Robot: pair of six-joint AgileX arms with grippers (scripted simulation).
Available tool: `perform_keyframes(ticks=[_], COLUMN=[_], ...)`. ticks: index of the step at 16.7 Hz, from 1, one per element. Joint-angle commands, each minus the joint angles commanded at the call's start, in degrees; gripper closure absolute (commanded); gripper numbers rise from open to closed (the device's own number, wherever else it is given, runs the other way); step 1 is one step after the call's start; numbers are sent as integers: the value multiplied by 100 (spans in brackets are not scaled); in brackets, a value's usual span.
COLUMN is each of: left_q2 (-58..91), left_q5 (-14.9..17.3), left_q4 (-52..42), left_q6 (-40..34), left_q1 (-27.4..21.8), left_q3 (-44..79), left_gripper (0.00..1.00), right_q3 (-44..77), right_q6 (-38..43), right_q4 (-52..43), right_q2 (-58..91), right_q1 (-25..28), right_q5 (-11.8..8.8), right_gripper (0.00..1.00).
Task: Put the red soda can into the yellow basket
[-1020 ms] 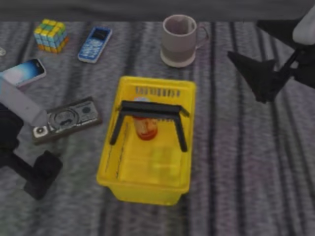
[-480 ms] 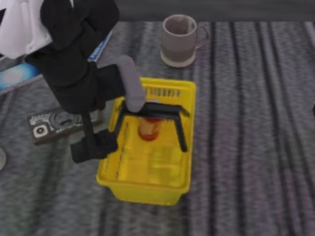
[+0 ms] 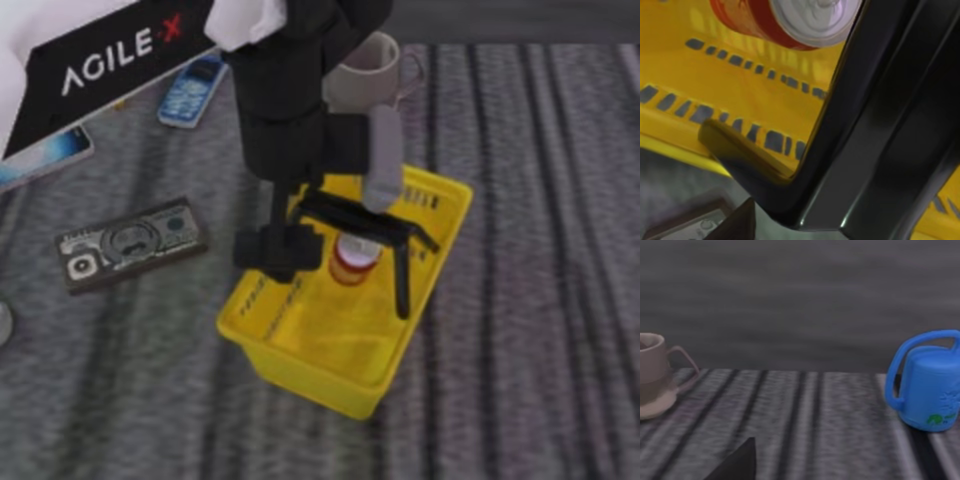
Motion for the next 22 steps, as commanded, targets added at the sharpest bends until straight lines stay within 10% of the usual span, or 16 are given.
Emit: perform_keyframes(ticks=[17, 22], left_q2=[151, 151], left_q5=[-44, -44], left_q4=[394, 394], left_q6=[105, 105], left_q1=[-55, -55], left_q3=[-232, -232], left_gripper=[0, 38], right_q3=[-58, -58], right_q6=[26, 26], right_q4=[-108, -108], right_q2=[-246, -246], right_q1=[-22, -22], right_q5=[122, 122], right_gripper=[0, 0])
